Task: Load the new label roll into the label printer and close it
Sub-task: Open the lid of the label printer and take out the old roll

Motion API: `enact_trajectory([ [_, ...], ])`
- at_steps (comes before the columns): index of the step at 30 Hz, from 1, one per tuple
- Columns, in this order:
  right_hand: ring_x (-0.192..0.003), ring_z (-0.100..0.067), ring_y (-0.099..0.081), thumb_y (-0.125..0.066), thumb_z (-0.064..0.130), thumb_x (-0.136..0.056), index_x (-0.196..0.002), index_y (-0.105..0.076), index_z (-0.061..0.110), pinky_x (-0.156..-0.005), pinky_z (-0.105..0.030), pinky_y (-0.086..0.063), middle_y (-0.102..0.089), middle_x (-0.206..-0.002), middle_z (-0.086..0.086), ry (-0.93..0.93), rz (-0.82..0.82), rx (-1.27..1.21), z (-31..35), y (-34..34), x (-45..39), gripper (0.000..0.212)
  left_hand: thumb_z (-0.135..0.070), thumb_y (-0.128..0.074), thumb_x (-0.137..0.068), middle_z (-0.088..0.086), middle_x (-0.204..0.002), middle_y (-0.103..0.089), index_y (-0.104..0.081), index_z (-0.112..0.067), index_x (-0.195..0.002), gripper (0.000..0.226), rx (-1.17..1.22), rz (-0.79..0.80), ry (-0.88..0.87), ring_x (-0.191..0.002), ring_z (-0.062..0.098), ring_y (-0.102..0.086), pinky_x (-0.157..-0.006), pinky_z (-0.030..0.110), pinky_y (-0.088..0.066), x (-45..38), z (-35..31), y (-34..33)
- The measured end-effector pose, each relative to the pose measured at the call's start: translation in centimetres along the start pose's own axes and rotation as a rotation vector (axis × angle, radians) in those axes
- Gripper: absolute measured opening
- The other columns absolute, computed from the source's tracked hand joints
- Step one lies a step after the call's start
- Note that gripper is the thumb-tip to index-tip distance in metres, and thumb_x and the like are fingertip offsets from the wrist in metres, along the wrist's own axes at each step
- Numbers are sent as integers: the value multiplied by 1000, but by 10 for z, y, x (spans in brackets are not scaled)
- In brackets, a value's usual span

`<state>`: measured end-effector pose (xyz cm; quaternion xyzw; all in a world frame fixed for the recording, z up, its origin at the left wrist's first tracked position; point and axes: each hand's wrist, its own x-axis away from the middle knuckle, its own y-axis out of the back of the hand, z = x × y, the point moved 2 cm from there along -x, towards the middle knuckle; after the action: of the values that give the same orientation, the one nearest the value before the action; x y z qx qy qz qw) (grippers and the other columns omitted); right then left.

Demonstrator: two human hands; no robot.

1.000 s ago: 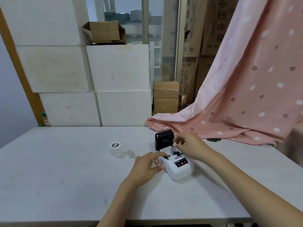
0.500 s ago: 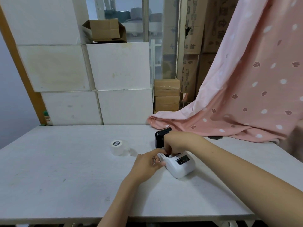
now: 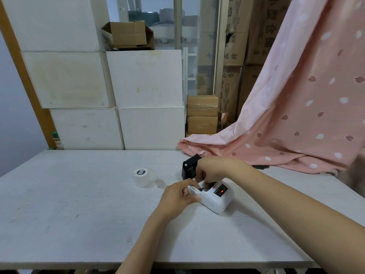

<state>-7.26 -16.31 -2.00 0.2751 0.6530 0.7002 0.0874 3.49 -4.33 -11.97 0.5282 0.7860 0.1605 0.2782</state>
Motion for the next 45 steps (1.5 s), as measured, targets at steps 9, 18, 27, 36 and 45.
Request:
enact_trajectory([
  [9,-97,-17,-65,-75,27,-92,-99,-77,18,-87,-34,-51,-74,-101,6,-112,-404,-273,-35,-2,30,11,-29,-82,-79,-10,-53,-37,-65,-47,-85,25,11,-66,37,-55,10,-35,-62,30,-34,0,-2,-1],
  [18,-91,-29,-68,-75,23,-89,-89,-76,7,-84,-39,-53,-74,-85,-4,-530,-596,-528,-93,-64,63,15,-34,-82,-80,-10,-49,-45,-72,-33,-94,17,-105,-159,42,-51,4,-46,-55,23,-34,1,-7,-1],
  [27,-91,-29,-67,-63,32,-99,-96,-74,6,-87,-38,-47,-75,-92,-5,-660,-630,-483,-92,-103,71,28,-39,-81,-80,-6,-52,-46,-73,-38,-94,17,-162,-182,40,-52,7,-47,-54,22,-36,2,-8,1],
  [36,-118,-32,-60,-62,30,-96,-118,-71,4,-94,-40,-38,-68,-122,-11,-717,-578,-402,-82,-102,69,35,-36,-82,-80,-7,-50,-42,-69,-45,-89,19,-133,-170,37,-49,6,-45,-52,20,-32,1,-7,1],
  [45,-145,-26,-47,-51,44,-106,-154,-49,10,-120,-39,-36,-49,-159,-8,-368,-653,-701,-27,-80,59,59,-35,-82,-81,-7,-53,-43,-73,-38,-114,35,-118,-171,40,-51,6,-47,-56,18,-38,1,-4,0],
])
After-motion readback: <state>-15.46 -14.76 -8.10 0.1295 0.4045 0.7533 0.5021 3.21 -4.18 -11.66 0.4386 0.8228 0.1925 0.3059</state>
